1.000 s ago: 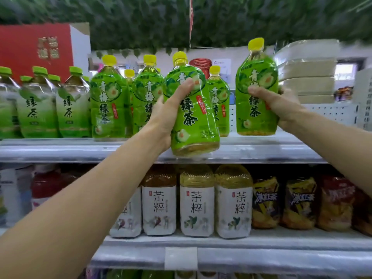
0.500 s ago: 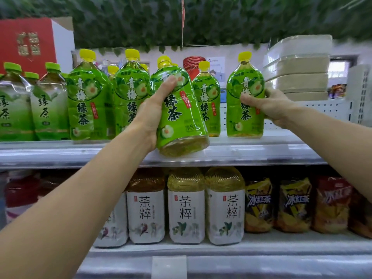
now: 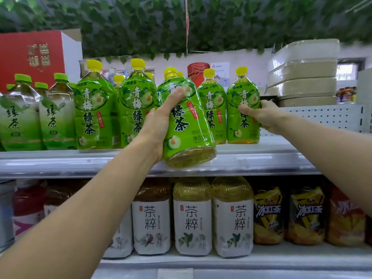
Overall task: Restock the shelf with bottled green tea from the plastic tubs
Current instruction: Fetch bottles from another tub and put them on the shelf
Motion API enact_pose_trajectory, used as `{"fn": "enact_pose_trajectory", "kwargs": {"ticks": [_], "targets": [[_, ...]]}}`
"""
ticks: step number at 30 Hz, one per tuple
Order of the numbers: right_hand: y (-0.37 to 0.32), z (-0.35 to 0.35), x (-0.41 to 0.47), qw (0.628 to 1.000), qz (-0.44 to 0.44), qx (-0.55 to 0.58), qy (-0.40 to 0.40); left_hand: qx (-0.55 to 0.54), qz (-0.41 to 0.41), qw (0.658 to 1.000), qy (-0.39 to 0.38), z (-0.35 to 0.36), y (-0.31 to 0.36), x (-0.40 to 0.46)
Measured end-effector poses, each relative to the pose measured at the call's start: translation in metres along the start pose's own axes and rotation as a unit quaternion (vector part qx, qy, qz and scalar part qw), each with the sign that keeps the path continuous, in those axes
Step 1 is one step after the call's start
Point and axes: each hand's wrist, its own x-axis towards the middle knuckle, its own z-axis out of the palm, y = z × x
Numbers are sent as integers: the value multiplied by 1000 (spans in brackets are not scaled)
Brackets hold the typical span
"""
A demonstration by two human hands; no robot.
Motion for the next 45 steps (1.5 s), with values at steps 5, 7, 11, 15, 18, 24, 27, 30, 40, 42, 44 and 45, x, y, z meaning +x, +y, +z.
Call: {"fn": "enact_pose_trajectory", "kwargs": {"ticks": [5,7,11,15,18,24,27,30,40,42,44,45], "targets": [[-24,27,-27,977,-5,-136,162,22,-11,1000,13,2,-5,5],[-42,44,-62,971,-94,-98,198,42,-1,999,25,4,-5,3],[-59,72,-132,987,-155,50,-6,76,81,994,5,18,3,-30],[-65,84,-155,967,-134,134,-168,110,173,979,-6,21,4,-35],[-70,88,-163,946,-175,214,-172,168,224,960,-22,14,14,-34],[-83,106,-160,948,-196,246,-51,318,308,896,-3,-31,36,-12],[-93,112,-147,951,-192,241,12,429,370,812,140,-72,26,1],[-101,120,-131,953,-184,238,42,510,332,780,145,-96,8,11],[-77,144,-89,987,-51,154,-21,565,279,761,155,-101,-16,20],[-77,143,-84,988,-40,143,-38,555,285,766,155,-101,-18,20],[-75,145,-82,990,-37,131,-33,546,293,768,158,-101,-19,20],[-74,147,-82,991,-38,126,-28,544,296,769,159,-102,-19,20]]}}
